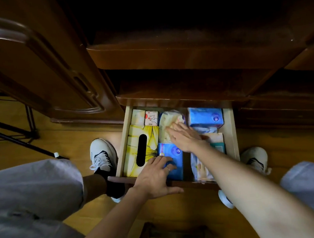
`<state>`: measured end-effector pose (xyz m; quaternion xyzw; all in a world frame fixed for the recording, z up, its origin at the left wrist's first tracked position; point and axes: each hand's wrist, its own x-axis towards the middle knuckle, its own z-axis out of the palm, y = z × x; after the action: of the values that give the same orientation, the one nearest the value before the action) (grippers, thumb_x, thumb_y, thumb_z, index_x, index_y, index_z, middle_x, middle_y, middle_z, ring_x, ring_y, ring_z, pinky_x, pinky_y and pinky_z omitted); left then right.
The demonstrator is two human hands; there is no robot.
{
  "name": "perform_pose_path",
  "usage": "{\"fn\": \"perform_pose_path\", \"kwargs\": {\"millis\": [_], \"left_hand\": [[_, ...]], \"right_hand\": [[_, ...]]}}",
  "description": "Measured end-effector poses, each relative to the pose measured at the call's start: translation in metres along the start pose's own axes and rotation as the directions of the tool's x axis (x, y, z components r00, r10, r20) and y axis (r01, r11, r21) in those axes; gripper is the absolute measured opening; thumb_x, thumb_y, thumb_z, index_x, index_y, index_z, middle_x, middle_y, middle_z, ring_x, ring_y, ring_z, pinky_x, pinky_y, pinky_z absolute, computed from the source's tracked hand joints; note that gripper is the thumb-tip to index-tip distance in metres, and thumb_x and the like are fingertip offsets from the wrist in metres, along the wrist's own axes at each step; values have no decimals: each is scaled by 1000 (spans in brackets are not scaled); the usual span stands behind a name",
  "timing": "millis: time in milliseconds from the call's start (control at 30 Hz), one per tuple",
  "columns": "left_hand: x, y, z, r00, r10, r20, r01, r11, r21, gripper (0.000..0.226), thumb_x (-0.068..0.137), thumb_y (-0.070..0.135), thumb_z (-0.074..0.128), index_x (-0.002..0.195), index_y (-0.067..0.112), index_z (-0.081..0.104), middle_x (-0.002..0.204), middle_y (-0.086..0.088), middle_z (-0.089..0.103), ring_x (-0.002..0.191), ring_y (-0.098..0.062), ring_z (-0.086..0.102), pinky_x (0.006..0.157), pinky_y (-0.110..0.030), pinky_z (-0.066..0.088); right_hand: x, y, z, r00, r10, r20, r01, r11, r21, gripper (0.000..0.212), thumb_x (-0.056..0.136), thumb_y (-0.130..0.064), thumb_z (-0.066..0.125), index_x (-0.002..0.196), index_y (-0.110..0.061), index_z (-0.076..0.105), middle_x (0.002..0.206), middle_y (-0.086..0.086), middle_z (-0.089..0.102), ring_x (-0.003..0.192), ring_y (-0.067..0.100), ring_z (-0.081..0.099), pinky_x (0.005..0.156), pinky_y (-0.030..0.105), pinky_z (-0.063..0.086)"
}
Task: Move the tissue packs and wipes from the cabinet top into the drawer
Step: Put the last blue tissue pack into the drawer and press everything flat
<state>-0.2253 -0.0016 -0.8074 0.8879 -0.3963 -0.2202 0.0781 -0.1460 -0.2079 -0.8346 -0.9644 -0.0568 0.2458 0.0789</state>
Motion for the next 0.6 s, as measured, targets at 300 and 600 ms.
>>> {"fn": "perform_pose_path", "kwargs": {"millis": [300, 600], "left_hand": [[-9, -12, -18, 997, 64, 40, -66, 997, 49, 91, 76, 87, 51, 148, 31, 43, 153, 3, 36, 141, -22, 33, 122, -41, 25], [-49, -23, -61, 985, -43, 164, 10, 981, 196, 59, 89, 37, 71, 139, 23, 45, 140, -2, 53, 121, -26, 58, 92, -38, 49]], "right_hand": [[-29, -5, -16, 991, 65, -118, -40, 978, 203, 48, 105, -38, 36, 153, -35, 31, 163, -5, 29, 149, 20, 26, 117, 50, 29], [-164, 20, -42, 994, -18, 106, 14, 999, 38, 54, 79, -83, 42, 98, -35, 61, 95, -13, 65, 85, 11, 62, 72, 30, 53]]}}
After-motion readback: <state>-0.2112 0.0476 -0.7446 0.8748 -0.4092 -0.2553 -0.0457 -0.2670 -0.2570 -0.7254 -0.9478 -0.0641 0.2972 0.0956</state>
